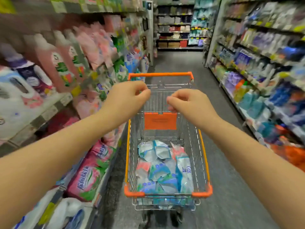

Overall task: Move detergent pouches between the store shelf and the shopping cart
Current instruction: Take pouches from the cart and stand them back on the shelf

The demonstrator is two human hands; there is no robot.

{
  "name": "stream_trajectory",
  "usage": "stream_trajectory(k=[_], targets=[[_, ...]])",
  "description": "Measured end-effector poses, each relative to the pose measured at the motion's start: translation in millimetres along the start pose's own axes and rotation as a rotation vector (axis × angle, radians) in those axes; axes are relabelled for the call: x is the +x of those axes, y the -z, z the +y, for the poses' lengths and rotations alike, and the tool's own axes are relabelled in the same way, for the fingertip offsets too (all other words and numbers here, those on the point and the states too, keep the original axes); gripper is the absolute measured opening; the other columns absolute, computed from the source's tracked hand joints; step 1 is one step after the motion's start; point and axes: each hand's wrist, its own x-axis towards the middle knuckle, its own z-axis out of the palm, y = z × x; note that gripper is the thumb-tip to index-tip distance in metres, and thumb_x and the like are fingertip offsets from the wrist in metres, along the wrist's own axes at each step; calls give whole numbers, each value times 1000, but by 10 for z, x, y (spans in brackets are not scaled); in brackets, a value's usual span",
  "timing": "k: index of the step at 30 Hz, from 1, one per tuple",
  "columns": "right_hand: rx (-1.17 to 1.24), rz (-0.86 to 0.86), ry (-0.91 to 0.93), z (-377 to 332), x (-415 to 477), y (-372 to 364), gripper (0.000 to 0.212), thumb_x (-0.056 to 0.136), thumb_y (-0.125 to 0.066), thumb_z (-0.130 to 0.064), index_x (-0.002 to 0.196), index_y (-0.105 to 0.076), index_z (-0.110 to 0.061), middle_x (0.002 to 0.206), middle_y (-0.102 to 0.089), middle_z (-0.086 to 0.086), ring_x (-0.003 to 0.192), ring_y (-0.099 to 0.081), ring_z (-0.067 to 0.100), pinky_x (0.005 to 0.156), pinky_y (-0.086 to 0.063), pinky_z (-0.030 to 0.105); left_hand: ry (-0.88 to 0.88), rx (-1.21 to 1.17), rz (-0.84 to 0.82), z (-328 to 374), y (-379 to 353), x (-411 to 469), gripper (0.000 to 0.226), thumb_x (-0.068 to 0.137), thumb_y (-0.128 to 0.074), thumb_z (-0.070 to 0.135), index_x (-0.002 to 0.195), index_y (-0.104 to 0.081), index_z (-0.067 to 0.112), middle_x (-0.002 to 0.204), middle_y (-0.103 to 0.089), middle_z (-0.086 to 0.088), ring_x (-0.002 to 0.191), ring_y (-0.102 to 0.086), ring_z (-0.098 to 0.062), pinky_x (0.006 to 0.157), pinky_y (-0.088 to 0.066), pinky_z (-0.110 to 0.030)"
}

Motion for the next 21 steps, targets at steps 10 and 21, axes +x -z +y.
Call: stream_trajectory(k=[10, 21], targets=[[123, -141, -516, 2392, 625, -503, 12, 87, -57, -26, 75, -59, -29, 84, -68, -1, 89, -65, 22, 89, -50, 38, 358, -100, -232, -498, -2460, 495, 12, 89, -53, 23, 92, -63, 19, 60, -45, 12, 72, -47, -17, 58, -21, -24], [105, -308, -861, 3864, 958, -1746, 34, 93, -49, -30, 122, -56, -12, 119, -62, 13, 112, -56, 29, 93, -41, 34, 715, -45, -603, -1754, -4046, 256, 43, 89, -55, 32, 126, -46, 12, 107, -59, -13, 103, -55, -33, 82, -40, -35]])
